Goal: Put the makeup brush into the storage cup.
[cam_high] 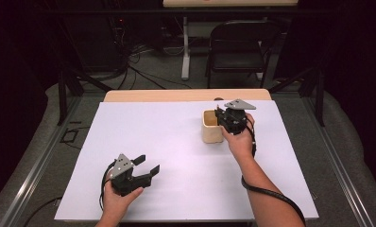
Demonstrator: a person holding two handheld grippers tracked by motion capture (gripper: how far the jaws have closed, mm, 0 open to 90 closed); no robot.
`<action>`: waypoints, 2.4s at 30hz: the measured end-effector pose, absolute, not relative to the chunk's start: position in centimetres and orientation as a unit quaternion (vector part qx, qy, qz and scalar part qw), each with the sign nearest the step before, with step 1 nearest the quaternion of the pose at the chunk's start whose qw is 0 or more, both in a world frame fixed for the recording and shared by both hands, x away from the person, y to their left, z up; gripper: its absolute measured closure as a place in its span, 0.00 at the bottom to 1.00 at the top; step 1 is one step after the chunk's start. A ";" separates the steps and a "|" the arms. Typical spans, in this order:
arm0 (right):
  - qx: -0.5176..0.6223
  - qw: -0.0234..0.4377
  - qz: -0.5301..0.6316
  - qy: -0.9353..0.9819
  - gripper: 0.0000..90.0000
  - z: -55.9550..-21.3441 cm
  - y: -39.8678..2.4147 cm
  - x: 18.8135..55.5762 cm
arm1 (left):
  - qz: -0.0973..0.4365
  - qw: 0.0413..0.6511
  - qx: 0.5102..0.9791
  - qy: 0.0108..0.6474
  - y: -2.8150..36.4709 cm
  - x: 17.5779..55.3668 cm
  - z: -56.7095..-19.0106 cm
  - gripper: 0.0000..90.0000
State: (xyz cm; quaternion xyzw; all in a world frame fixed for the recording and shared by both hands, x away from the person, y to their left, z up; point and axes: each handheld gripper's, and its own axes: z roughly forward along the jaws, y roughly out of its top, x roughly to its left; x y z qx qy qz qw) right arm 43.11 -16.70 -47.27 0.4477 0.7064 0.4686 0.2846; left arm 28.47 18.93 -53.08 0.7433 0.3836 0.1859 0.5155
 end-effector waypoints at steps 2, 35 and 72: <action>0.447 0.285 0.470 0.705 0.93 -47.2 -16.7 43.1 | 0.186 0.515 0.744 0.383 18.9 28.5 -53.1 0.33; 0.436 0.281 0.466 0.717 0.42 -47.4 -16.2 43.2 | 0.183 0.516 0.744 0.382 18.9 28.5 -53.1 0.33; 0.420 0.289 0.452 0.732 0.33 -46.7 -15.9 42.7 | 0.184 0.516 0.744 0.383 18.9 28.5 -53.1 0.33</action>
